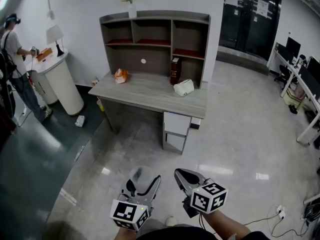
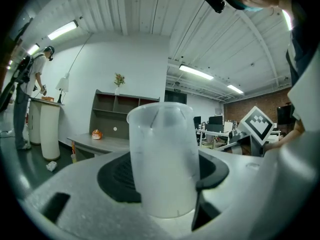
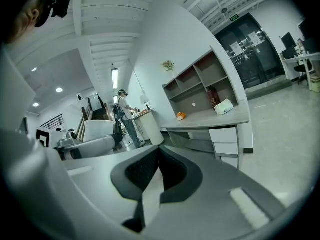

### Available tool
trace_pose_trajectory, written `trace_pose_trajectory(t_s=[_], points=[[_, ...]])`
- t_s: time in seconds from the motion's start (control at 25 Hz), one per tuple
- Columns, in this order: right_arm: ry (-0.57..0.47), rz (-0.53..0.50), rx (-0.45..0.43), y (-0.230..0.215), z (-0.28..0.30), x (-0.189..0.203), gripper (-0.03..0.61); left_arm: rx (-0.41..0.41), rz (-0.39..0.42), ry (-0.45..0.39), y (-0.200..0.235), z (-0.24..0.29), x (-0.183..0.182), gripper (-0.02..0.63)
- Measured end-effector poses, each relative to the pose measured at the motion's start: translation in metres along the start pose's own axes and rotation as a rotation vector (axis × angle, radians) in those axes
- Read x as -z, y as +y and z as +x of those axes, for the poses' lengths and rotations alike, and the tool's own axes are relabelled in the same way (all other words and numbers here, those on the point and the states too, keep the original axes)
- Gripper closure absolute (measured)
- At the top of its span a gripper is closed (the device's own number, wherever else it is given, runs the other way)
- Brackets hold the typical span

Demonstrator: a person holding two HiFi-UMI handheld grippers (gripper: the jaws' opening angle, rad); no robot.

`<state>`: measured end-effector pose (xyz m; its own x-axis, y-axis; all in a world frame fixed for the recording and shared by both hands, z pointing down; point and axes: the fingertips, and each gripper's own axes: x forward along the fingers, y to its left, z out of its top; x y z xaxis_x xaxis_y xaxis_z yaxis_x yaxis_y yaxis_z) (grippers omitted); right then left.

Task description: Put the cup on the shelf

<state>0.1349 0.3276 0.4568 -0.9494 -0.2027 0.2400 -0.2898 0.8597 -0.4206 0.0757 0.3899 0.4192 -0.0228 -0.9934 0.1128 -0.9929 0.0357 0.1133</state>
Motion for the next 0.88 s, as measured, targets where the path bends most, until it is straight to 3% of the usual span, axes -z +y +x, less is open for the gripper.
trace_pose_trajectory(t_s=[0.44,0.88], points=[[0.057,0.038,-0.01,-0.02,0.028,0.006,0.578,0.039,0.001,0.058,0.013,0.039,0.005,0.344],[0.032,0.028,0.078,-0.064,0.103,-0.042,0.578,0.157,-0.044,0.073,0.078,0.121,-0.004,0.344]])
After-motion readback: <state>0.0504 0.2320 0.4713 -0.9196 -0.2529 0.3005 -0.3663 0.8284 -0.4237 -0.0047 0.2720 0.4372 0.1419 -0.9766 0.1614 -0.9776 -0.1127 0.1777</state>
